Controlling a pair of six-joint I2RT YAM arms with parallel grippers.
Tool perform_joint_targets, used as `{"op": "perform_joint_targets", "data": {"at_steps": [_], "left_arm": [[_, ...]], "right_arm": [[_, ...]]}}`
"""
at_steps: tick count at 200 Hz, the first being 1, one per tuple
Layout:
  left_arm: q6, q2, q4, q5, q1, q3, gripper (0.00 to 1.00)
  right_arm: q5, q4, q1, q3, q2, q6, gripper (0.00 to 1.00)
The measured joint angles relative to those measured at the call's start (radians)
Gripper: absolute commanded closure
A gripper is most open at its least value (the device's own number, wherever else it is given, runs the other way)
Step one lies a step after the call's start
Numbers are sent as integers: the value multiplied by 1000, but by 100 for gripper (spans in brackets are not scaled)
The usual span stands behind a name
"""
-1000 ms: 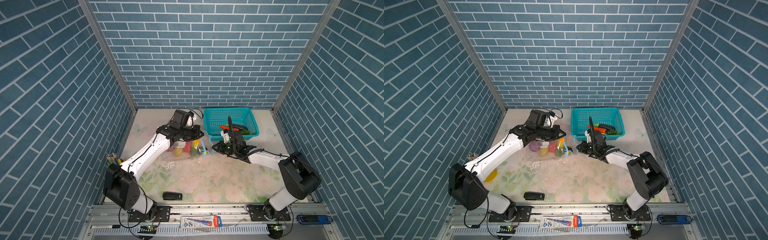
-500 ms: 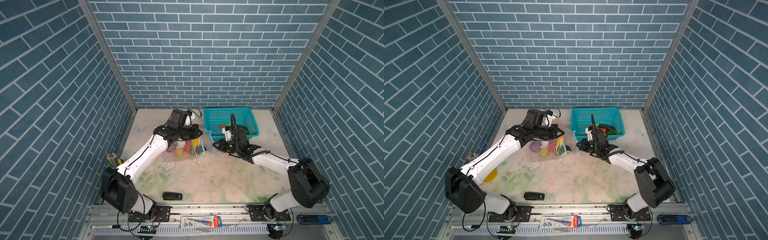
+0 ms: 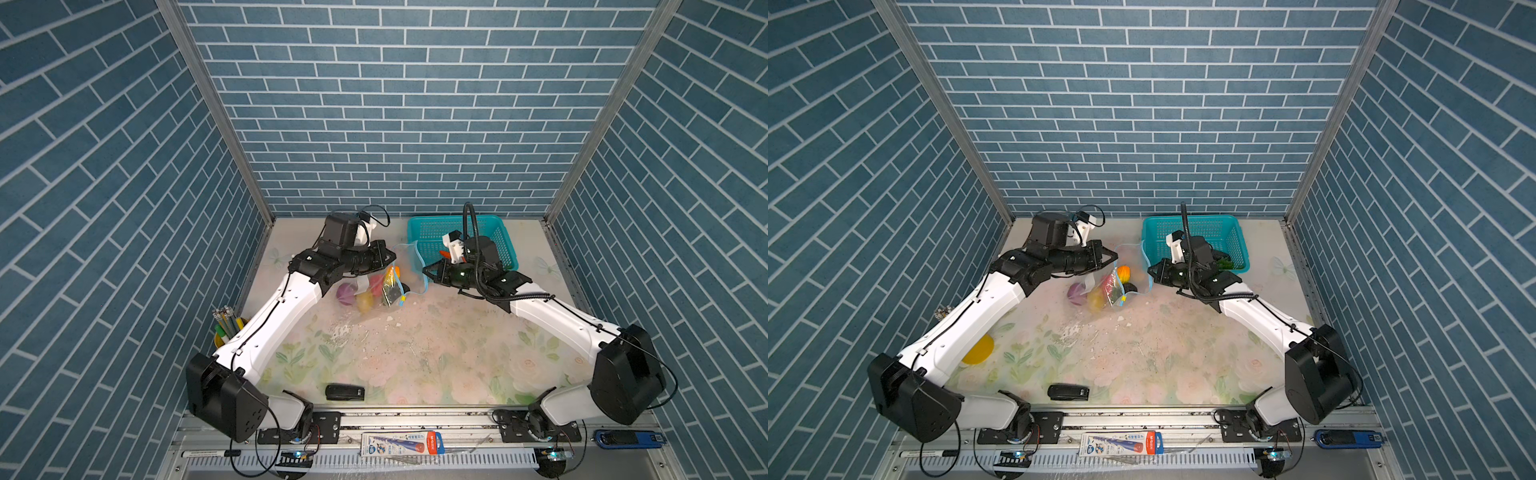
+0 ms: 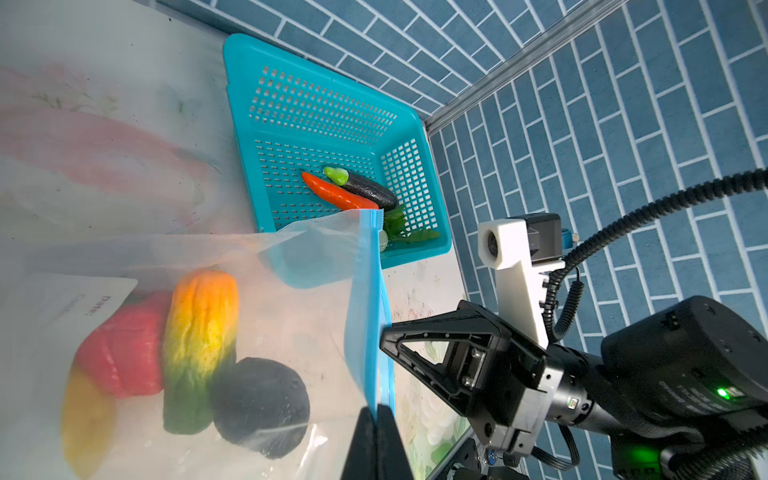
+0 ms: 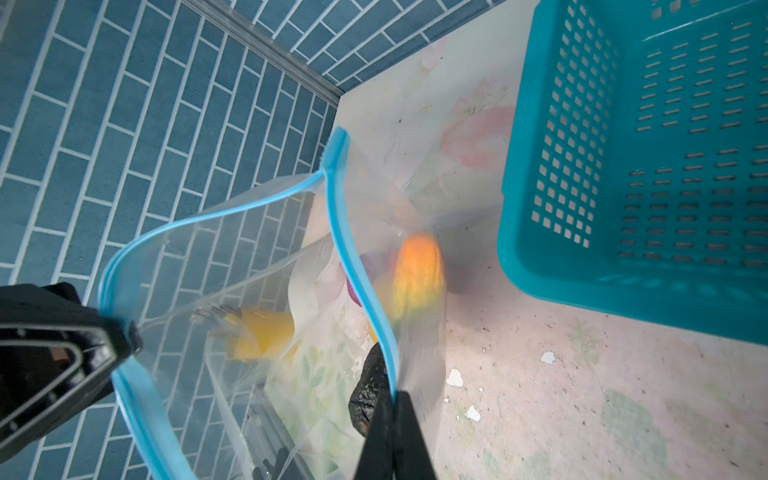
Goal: Place the food in the zip-top bag and seal the zipper
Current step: 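Withdraw the open right gripper from the bag back toward the basket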
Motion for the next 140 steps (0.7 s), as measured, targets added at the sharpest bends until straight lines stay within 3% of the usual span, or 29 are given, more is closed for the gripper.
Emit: {"op": "perform_joint_targets", "data": {"at_steps": [140], "left_arm": [[-1,-88,-2,1,58,0,100]], "right_arm": [[36,-192,47,263,16,-66,100]]}}
